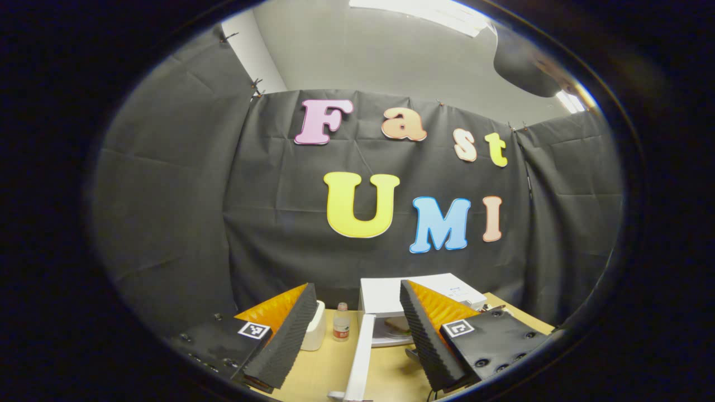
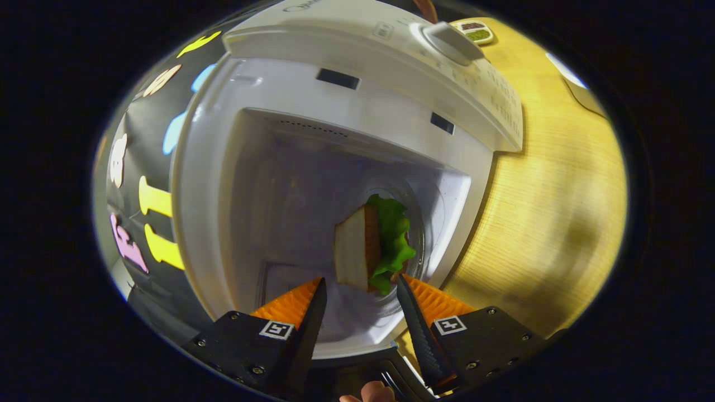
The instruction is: Open the microwave oven with the left hand, put the food in, and close the microwave oven.
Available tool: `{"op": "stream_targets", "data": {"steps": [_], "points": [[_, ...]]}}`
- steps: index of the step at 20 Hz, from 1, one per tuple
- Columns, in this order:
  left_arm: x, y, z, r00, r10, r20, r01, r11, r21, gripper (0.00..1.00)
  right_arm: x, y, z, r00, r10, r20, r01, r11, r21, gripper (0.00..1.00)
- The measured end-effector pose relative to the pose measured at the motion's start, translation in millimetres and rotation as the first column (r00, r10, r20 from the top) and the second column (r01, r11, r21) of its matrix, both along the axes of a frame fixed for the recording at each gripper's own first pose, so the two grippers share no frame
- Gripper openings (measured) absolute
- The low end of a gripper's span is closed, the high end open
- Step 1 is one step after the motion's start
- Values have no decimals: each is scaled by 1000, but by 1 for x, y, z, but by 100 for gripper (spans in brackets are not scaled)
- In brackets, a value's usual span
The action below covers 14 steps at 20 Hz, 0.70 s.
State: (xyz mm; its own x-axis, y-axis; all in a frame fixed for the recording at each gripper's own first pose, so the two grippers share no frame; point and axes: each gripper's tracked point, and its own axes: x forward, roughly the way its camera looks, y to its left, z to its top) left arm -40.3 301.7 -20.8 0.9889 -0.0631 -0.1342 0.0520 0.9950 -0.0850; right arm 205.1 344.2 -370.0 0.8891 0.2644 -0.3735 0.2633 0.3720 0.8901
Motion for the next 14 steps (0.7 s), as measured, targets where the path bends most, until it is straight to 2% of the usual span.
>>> {"op": "stream_targets", "data": {"steps": [2, 5, 10, 12, 14], "points": [[-1, -7, -2, 1000, -12, 8, 12, 1000, -6, 94, -18, -11, 18, 998, 42, 40, -40, 998, -44, 76], [1, -22, -7, 999, -37, 7, 38, 999, -29, 94, -47, -25, 46, 985, 147, 93, -137, 985, -105, 76], [6, -52, -7, 996, -81, 23, 82, 995, -52, 94, -93, -62, 73, 959, 276, 67, -251, 933, -257, 76], [8, -61, -5, 995, -97, 35, 98, 994, -48, 94, -107, -77, 86, 953, 294, 70, -263, 920, -291, 76], [8, -64, -4, 994, -99, 43, 100, 994, -32, 94, -119, -96, 104, 953, 289, 91, -241, 905, -350, 76]]}}
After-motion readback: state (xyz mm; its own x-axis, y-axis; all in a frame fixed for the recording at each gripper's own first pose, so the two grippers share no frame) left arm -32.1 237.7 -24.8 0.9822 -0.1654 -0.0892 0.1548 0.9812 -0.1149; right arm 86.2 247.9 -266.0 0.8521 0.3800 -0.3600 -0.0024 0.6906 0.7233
